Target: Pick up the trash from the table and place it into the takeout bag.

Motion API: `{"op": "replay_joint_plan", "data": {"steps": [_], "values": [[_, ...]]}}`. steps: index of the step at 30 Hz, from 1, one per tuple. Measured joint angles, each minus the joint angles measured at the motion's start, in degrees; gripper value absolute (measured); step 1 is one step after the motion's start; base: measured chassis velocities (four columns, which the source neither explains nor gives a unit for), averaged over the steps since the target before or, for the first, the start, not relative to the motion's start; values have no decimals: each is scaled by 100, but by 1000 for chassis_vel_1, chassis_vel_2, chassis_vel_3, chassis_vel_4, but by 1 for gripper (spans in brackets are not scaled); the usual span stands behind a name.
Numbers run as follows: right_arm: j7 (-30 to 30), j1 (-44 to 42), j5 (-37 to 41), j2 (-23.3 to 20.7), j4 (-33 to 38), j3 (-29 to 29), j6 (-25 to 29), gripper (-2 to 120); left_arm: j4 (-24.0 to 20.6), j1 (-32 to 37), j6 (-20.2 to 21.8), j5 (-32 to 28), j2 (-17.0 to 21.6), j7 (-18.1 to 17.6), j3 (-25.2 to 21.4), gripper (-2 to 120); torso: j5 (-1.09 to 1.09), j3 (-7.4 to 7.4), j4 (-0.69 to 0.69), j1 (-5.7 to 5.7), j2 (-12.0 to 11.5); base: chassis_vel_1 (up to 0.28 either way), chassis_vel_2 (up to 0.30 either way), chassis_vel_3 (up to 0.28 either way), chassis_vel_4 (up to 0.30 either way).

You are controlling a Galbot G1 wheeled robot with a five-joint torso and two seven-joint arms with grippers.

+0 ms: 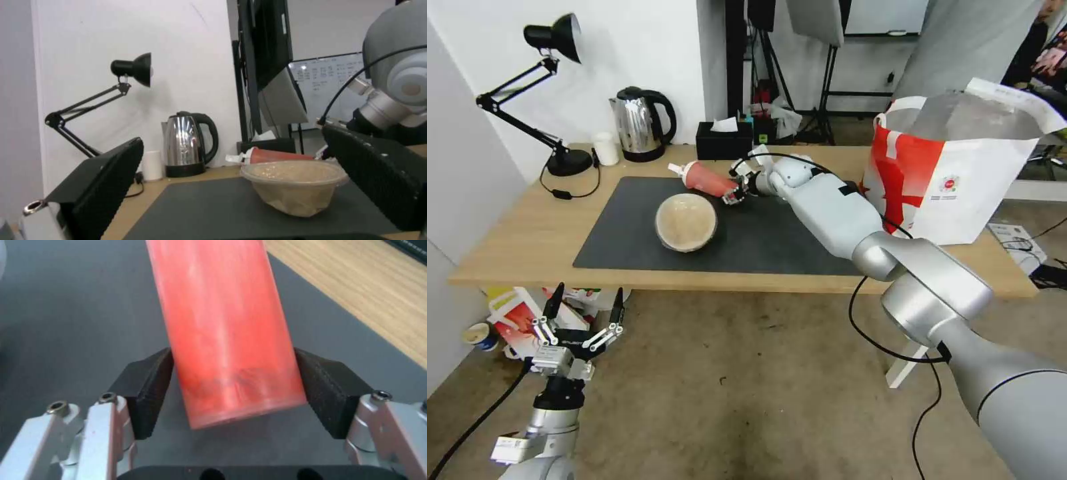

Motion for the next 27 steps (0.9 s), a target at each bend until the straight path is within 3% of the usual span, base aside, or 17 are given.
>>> {"op": "replay_joint_plan", "data": {"steps": [7,27], "values": [[-33,-42,0,46,-169,56,148,52,0,0,0,0,0,0,0,100,0,0,-1,0,0,0,0,0,0],[-33,-39,24,69,-346,388,160,52,0,0,0,0,0,0,0,100,0,0,0,0,0,0,0,0,0]]}}
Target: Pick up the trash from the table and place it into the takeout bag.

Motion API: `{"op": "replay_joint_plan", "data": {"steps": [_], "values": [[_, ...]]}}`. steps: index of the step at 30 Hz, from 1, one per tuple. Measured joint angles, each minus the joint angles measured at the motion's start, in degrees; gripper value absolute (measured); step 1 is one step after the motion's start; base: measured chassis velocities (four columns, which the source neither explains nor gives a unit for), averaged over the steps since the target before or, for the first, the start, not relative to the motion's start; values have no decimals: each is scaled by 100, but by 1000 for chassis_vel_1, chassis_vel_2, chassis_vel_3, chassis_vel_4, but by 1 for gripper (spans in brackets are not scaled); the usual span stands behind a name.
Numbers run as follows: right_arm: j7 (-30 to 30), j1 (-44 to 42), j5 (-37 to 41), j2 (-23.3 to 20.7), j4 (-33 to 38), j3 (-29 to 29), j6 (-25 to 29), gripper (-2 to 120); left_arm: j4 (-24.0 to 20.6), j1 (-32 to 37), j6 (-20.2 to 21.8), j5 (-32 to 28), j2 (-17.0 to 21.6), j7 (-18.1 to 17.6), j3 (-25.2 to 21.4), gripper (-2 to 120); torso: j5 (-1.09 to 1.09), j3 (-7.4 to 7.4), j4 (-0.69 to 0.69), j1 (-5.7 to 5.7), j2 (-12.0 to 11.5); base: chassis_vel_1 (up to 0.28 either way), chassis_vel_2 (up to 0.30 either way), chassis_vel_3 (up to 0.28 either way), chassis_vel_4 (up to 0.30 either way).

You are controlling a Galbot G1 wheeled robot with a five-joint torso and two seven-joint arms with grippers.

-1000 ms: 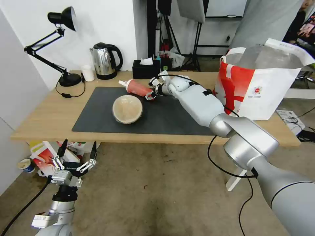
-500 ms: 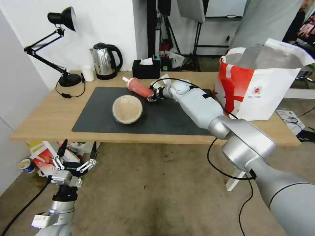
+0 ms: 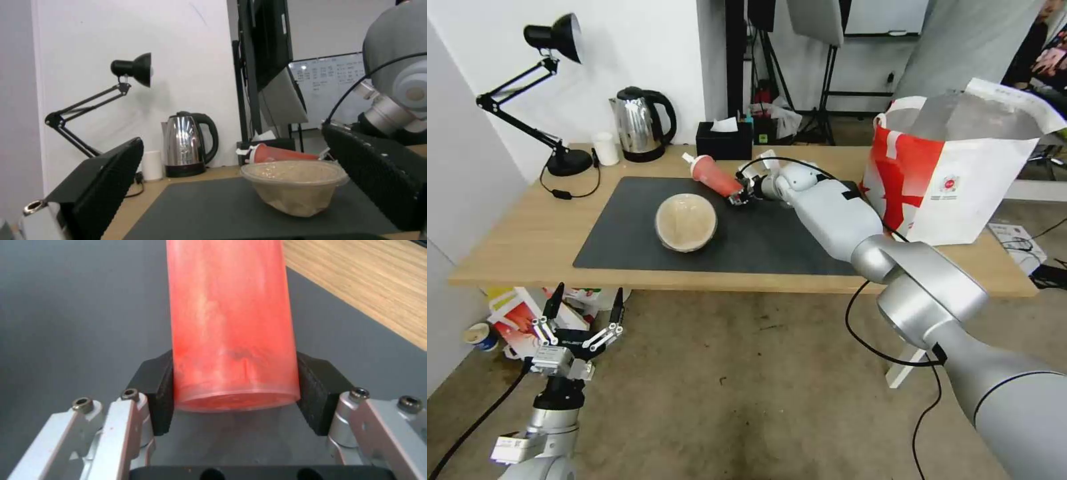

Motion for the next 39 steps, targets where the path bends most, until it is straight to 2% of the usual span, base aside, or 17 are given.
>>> {"op": "replay_joint_plan", "data": {"steps": [11,22,26,28,34,39], "values": [[31,-5,108,-174,272,87,12,52,0,0,0,0,0,0,0,100,0,0,1,0,0,0,0,0,0],[316,-461,920,-911,1471,67,225,52,0,0,0,0,0,0,0,100,1,0,-1,0,0,0,0,0,0],[388,-610,1215,-1118,1762,57,602,52,0,0,0,0,0,0,0,100,1,0,1,0,0,0,0,0,0],[444,-729,1381,-1260,1925,56,979,52,0,0,0,0,0,0,0,100,0,0,1,0,0,0,0,0,0],[494,-871,1526,-1394,2106,46,1409,52,0,0,0,0,0,0,0,100,1,0,-1,0,0,0,0,0,0],[611,-1050,1750,-1597,2532,38,2064,52,0,0,0,0,0,0,0,100,0,0,1,0,0,0,0,0,0]]}}
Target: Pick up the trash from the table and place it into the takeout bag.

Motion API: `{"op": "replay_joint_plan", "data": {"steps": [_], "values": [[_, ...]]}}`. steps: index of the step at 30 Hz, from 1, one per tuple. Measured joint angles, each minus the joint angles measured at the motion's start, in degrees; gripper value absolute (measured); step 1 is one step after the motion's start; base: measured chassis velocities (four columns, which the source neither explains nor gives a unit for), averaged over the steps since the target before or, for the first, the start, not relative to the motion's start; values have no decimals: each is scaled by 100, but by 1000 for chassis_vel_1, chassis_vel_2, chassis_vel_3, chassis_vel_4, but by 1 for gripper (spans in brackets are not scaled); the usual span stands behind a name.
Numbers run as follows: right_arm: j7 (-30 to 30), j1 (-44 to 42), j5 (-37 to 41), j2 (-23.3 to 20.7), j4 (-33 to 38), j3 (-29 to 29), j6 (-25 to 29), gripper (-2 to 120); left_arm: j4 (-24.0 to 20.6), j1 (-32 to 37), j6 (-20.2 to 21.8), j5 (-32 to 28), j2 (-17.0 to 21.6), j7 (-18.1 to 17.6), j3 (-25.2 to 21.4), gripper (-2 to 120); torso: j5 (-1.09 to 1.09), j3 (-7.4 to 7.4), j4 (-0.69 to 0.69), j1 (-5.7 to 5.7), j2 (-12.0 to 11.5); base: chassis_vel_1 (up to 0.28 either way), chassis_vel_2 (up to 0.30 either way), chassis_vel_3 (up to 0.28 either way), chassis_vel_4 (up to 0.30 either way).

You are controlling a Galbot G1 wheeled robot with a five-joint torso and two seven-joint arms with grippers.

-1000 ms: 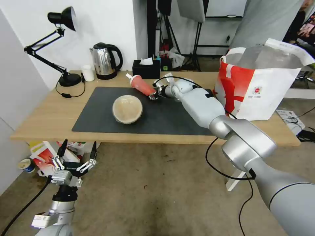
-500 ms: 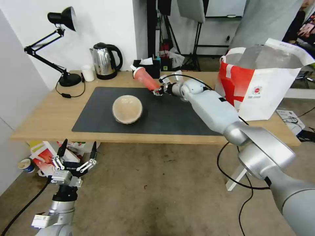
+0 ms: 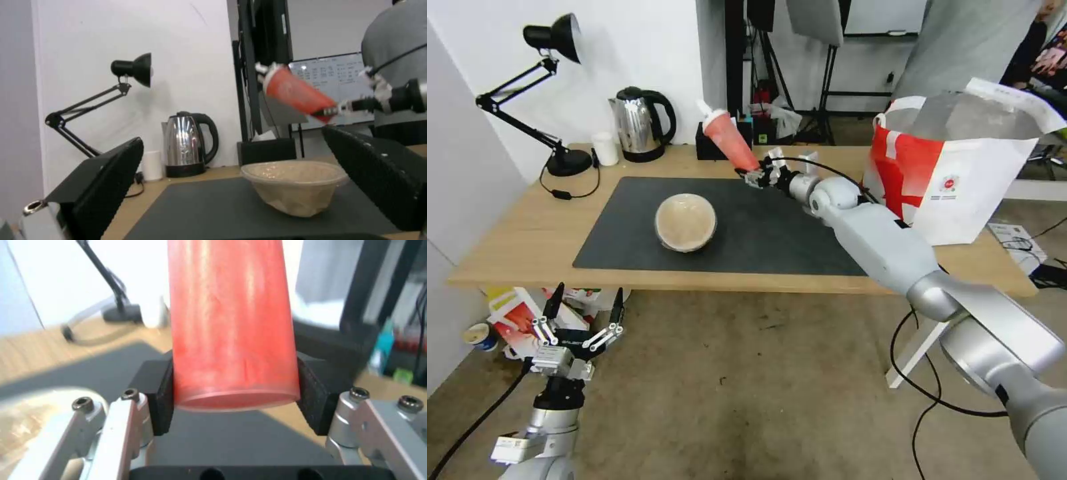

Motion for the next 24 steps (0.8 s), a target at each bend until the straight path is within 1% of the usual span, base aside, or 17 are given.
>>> {"op": "replay_joint_plan", "data": {"steps": [1,2,3,7,8,10,12,13,16,21,23,24], "values": [[16,-20,27,-23,65,0,46,52,0,0,0,0,0,0,0,100,0,0,0,0,0,0,0,0,0],[106,-98,145,-119,333,0,163,52,0,0,0,0,0,0,0,100,0,0,0,0,0,0,0,0,0],[106,-98,145,-119,333,0,163,52,0,0,0,0,0,0,0,100,0,0,0,0,0,0,0,0,0],[360,-425,457,-529,1405,14,239,52,0,0,0,0,0,0,0,100,0,0,0,0,0,0,0,0,0],[360,-425,457,-529,1405,14,239,52,0,0,0,0,0,0,0,100,0,0,0,0,0,0,0,0,0],[471,-563,605,-832,2047,22,109,52,0,0,0,0,0,0,0,100,0,0,-1,-1,0,0,0,0,0],[497,-582,638,-886,2160,43,90,52,0,0,0,0,0,0,0,100,0,0,-2,0,0,0,0,0,0],[565,-626,708,-984,2375,126,73,52,0,0,0,0,0,0,0,100,0,0,0,0,0,0,0,0,0],[679,-750,771,-1122,2676,305,60,52,0,0,0,0,0,0,0,100,0,-1,0,0,0,0,0,0,0],[791,-998,775,-1308,2991,496,64,52,0,0,0,0,0,0,0,100,1,0,-1,0,0,0,0,0,0],[818,-1153,794,-1478,3198,641,71,52,0,0,0,0,0,0,0,100,2,0,-1,0,0,0,0,0,0],[818,-1153,794,-1478,3198,641,71,52,0,0,0,0,0,0,0,100,2,0,-1,0,0,0,0,0,0]]}}
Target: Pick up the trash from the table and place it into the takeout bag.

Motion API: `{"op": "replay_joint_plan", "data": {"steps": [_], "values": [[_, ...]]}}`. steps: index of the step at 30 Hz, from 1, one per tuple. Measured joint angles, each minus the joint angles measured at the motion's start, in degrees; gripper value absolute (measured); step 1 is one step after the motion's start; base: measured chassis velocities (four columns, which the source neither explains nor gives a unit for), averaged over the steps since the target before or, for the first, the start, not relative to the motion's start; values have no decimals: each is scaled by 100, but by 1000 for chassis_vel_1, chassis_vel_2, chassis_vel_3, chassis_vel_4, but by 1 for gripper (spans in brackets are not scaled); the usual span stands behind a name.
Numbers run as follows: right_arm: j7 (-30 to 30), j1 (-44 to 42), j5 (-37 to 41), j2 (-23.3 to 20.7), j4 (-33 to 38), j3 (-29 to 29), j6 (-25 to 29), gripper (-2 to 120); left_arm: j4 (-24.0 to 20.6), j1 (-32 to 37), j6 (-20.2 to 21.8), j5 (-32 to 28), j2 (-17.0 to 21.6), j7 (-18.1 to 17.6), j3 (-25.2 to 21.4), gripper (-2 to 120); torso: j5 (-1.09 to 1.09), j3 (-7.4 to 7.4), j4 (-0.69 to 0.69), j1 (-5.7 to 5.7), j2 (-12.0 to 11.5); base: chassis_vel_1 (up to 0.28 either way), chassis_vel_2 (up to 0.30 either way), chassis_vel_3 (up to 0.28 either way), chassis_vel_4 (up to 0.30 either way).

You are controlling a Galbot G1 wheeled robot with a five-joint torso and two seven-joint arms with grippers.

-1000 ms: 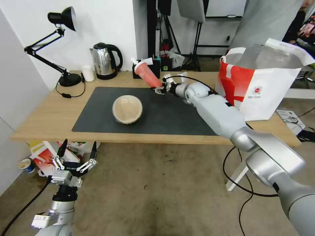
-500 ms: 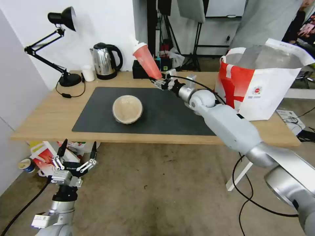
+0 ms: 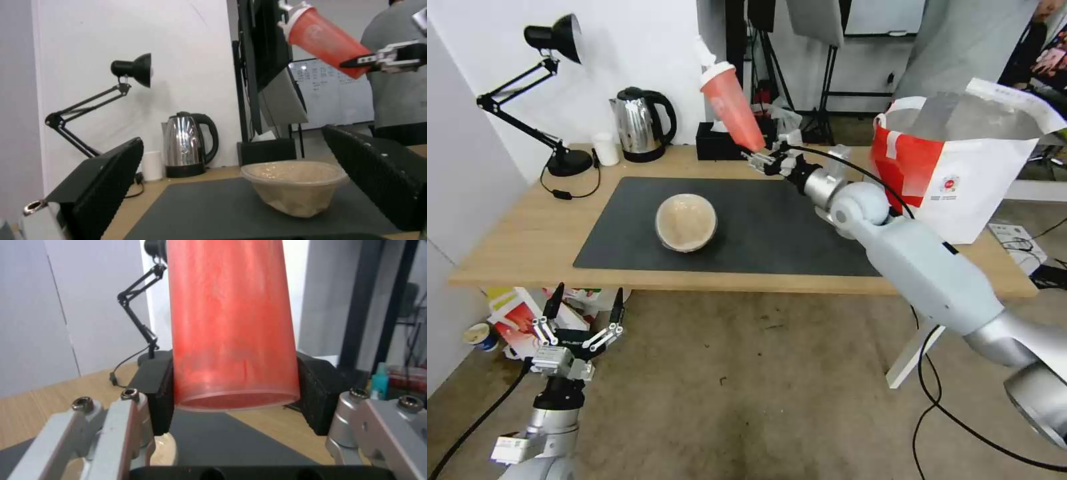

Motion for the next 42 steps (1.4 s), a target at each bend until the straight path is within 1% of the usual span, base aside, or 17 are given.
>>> {"op": "replay_joint_plan", "data": {"steps": [3,4,6,7,10,11,13,14,17,20,22,27,33,36,42], "values": [[48,-73,112,-324,314,167,-31,52,0,0,0,0,0,0,0,100,-1,0,0,0,0,0,0,0,0],[48,-73,112,-324,314,167,-31,52,0,0,0,0,0,0,0,100,-1,0,0,0,0,0,0,0,0],[60,-61,183,-527,437,260,-97,52,0,0,0,0,0,0,0,100,-2,0,0,0,0,0,0,0,0],[60,-61,183,-527,437,260,-97,52,0,0,0,0,0,0,0,100,-2,0,0,0,0,0,0,0,0],[61,-38,279,-820,556,388,-162,52,0,0,0,0,0,0,0,100,-1,0,1,0,0,0,0,0,0],[61,-38,279,-820,556,388,-162,52,0,0,0,0,0,0,0,100,-1,0,1,0,0,0,0,0,0],[50,-38,339,-1046,631,503,-208,52,0,0,0,0,0,0,0,100,0,0,0,0,0,0,0,0,0],[50,-38,339,-1046,631,503,-208,52,0,0,0,0,0,0,0,100,0,0,0,0,0,0,0,0,0],[35,-28,428,-1304,688,655,-285,52,0,0,0,0,0,0,0,100,0,0,0,0,0,0,0,0,0],[34,5,463,-1393,695,686,-320,52,0,0,0,0,0,0,0,100,0,0,0,0,0,0,0,0,0],[34,83,532,-1547,696,736,-370,52,0,0,0,0,0,0,0,100,-1,0,0,0,0,0,0,0,0],[40,226,595,-1724,650,843,-457,52,0,0,0,0,0,0,0,100,-1,1,1,0,0,0,0,0,0],[41,305,606,-1817,585,944,-493,52,0,1,0,0,0,0,0,100,-2,1,0,0,0,0,0,0,0],[44,461,607,-1918,397,1038,-528,52,0,0,0,0,0,0,0,100,-1,1,1,0,0,0,0,0,0],[51,672,571,-1950,145,1071,-563,52,0,0,0,0,0,0,0,100,-2,1,1,1,0,0,0,0,0]]}}
